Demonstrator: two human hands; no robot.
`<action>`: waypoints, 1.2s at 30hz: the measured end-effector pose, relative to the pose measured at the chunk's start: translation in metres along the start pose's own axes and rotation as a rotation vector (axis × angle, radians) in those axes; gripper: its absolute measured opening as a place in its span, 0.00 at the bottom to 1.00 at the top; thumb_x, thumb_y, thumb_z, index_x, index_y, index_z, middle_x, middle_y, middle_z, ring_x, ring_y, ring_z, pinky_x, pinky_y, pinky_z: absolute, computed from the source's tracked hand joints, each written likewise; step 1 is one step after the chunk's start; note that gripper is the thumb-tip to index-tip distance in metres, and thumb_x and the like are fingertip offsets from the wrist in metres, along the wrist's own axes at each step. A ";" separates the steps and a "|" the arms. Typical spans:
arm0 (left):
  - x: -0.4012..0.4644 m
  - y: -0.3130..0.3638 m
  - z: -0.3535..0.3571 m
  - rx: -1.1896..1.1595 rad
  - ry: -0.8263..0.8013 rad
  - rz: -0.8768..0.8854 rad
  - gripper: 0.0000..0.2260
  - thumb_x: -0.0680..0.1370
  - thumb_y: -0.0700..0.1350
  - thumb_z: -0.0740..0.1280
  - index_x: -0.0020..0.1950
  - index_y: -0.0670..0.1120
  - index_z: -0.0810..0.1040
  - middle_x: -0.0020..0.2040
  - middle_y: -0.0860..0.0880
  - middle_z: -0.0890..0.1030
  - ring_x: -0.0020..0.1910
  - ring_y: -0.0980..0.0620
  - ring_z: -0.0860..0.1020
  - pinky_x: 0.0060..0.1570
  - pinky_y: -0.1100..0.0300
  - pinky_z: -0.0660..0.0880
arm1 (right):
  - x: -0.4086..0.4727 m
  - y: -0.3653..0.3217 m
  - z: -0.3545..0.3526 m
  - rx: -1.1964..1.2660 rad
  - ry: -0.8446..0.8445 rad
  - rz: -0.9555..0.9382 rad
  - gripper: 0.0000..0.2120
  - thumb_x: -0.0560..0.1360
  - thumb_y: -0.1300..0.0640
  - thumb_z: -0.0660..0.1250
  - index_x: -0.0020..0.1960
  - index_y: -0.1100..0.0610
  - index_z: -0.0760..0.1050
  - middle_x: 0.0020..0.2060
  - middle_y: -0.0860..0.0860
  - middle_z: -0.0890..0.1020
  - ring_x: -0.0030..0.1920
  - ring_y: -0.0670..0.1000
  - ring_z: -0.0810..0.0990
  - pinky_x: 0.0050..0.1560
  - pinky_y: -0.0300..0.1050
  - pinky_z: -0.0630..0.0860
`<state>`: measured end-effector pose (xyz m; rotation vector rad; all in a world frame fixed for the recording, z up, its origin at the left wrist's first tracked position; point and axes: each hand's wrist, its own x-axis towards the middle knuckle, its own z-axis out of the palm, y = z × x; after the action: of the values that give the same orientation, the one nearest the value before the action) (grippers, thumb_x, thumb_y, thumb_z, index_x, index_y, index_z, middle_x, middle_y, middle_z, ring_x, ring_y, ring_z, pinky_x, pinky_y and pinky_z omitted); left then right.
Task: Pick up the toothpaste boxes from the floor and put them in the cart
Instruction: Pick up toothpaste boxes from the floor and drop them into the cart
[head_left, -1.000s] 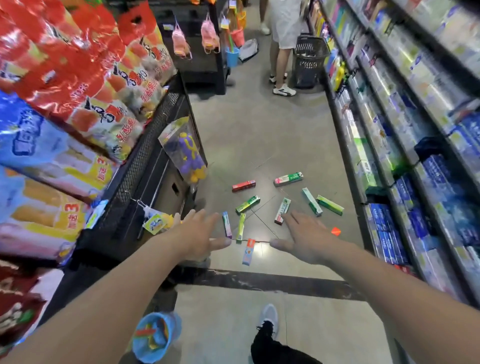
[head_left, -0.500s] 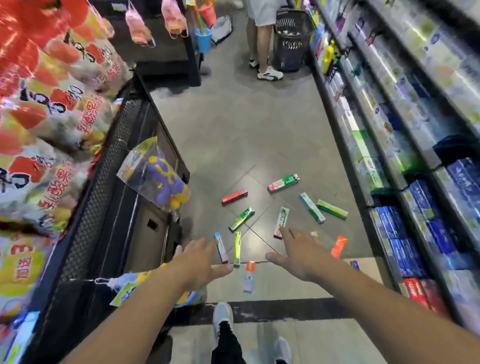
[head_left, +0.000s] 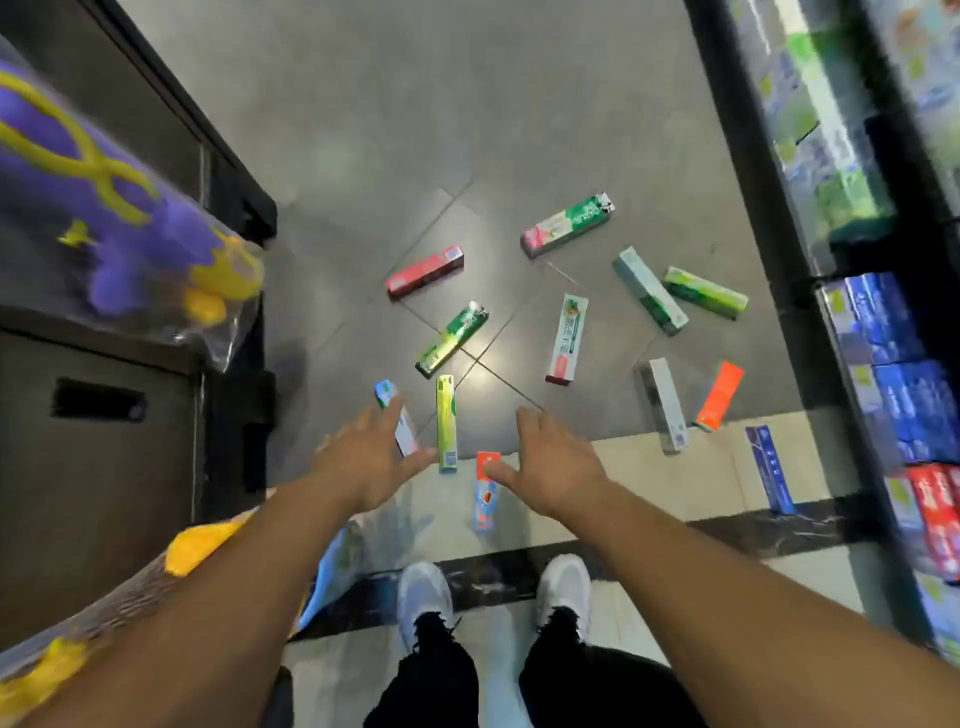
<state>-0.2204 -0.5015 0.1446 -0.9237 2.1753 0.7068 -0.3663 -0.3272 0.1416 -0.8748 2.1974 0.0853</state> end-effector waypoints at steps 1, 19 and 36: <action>0.022 -0.006 0.021 -0.010 -0.003 -0.009 0.42 0.75 0.70 0.58 0.81 0.53 0.45 0.80 0.43 0.54 0.76 0.42 0.59 0.73 0.48 0.59 | 0.020 0.004 0.024 0.011 0.005 0.015 0.44 0.72 0.29 0.60 0.77 0.55 0.54 0.68 0.58 0.70 0.66 0.59 0.71 0.63 0.55 0.70; 0.304 -0.105 0.214 -0.072 0.089 -0.190 0.47 0.75 0.61 0.68 0.79 0.57 0.34 0.66 0.27 0.67 0.63 0.31 0.71 0.60 0.48 0.70 | 0.227 0.034 0.317 0.156 -0.110 0.245 0.54 0.71 0.35 0.70 0.79 0.47 0.35 0.71 0.60 0.59 0.64 0.60 0.72 0.59 0.53 0.72; 0.225 -0.048 0.158 -0.288 0.353 -0.178 0.23 0.73 0.41 0.68 0.65 0.54 0.65 0.58 0.43 0.66 0.42 0.40 0.72 0.47 0.49 0.73 | 0.205 0.058 0.154 0.326 0.141 0.091 0.38 0.76 0.50 0.70 0.78 0.48 0.51 0.66 0.59 0.64 0.59 0.63 0.74 0.57 0.56 0.72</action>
<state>-0.2463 -0.5146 -0.1335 -1.4675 2.2863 0.8333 -0.4038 -0.3492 -0.1175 -0.6136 2.2951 -0.2914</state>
